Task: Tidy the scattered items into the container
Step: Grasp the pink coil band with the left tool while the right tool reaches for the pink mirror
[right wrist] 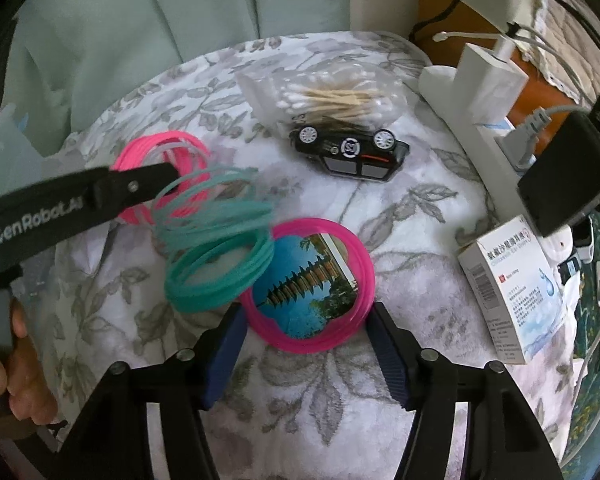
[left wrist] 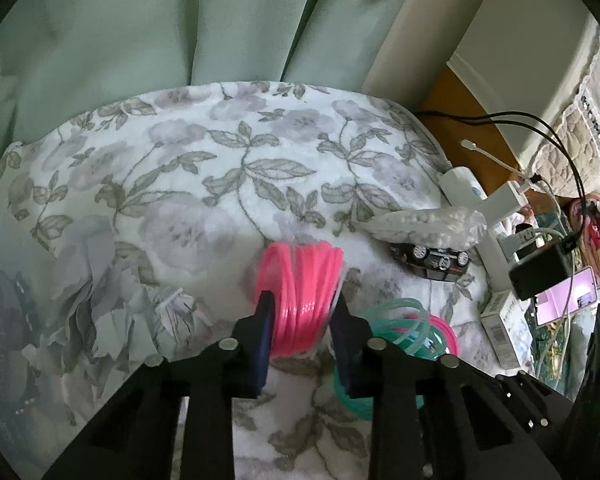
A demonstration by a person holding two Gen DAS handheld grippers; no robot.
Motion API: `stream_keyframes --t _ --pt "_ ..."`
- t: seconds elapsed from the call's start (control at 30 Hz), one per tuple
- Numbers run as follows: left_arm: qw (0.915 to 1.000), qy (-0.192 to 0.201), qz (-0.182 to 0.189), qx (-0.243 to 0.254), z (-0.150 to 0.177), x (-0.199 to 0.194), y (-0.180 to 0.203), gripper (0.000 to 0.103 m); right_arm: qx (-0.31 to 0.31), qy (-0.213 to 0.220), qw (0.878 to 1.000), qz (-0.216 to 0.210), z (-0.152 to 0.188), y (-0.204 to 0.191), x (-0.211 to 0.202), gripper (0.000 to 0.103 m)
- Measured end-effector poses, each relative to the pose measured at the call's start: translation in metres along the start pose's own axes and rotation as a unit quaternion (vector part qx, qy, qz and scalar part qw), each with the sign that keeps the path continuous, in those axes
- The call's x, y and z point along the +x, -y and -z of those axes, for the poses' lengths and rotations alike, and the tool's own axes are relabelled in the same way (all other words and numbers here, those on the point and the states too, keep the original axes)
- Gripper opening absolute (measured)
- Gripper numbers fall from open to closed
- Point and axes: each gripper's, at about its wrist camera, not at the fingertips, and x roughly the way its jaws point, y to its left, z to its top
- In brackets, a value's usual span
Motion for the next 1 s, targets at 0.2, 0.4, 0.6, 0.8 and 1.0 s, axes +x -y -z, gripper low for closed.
stream_keyframes --t 0.2,0.4,0.6,0.8,1.0 --pt "1.0000 -0.003 -0.005 0.005 0.008 -0.006 0.008 0.024 0.017 0.000 1.000 -0.008 0.003 0.018 -0.008 0.048" --pt "0.9999 0.006 -0.010 -0.008 0.013 -0.016 0.005 0.017 0.018 0.000 1.000 -0.021 0.003 0.019 -0.005 0.050" --pt "0.9990 0.012 -0.010 -0.042 0.023 -0.031 -0.009 0.012 0.015 -0.002 0.999 -0.037 0.002 0.017 0.000 0.057" --pt "0.9976 0.010 -0.006 -0.068 0.045 -0.050 -0.018 0.012 0.001 -0.004 0.999 -0.036 -0.001 0.008 0.006 0.060" --pt "0.9965 -0.004 -0.013 -0.083 0.072 -0.059 -0.035 0.012 -0.020 -0.003 0.999 -0.032 -0.007 -0.003 0.012 0.071"
